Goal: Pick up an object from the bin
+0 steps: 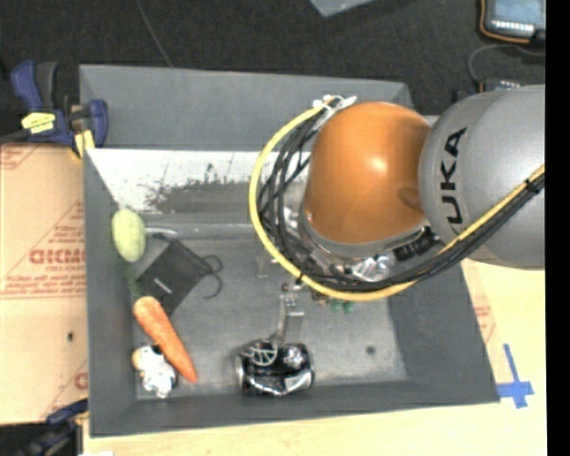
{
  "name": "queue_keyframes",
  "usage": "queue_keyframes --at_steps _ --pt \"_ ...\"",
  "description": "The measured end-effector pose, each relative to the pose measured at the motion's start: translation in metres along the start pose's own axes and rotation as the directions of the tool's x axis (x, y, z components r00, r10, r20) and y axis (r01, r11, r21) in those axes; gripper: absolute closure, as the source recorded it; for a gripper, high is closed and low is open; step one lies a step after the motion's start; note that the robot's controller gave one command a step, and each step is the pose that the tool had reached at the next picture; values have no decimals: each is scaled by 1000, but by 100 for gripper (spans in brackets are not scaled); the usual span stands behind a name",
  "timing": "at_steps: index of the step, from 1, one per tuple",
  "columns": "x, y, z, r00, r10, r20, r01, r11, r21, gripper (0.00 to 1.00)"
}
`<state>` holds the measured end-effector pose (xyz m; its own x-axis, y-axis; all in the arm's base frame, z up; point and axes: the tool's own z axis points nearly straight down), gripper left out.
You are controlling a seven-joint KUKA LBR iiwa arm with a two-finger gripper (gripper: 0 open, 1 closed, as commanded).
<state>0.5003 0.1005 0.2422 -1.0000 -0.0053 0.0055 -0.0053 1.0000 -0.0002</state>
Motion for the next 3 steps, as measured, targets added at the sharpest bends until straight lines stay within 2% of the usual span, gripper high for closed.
queue_keyframes --at_steps 1,2,3 --pt "-2 -1 -4 1000 4 8 -4 1000 -1 0" --pt "6 -9 55 999 -45 12 45 999 0 0" --pt "13 -30 83 995 -101 7 101 995 0 0"
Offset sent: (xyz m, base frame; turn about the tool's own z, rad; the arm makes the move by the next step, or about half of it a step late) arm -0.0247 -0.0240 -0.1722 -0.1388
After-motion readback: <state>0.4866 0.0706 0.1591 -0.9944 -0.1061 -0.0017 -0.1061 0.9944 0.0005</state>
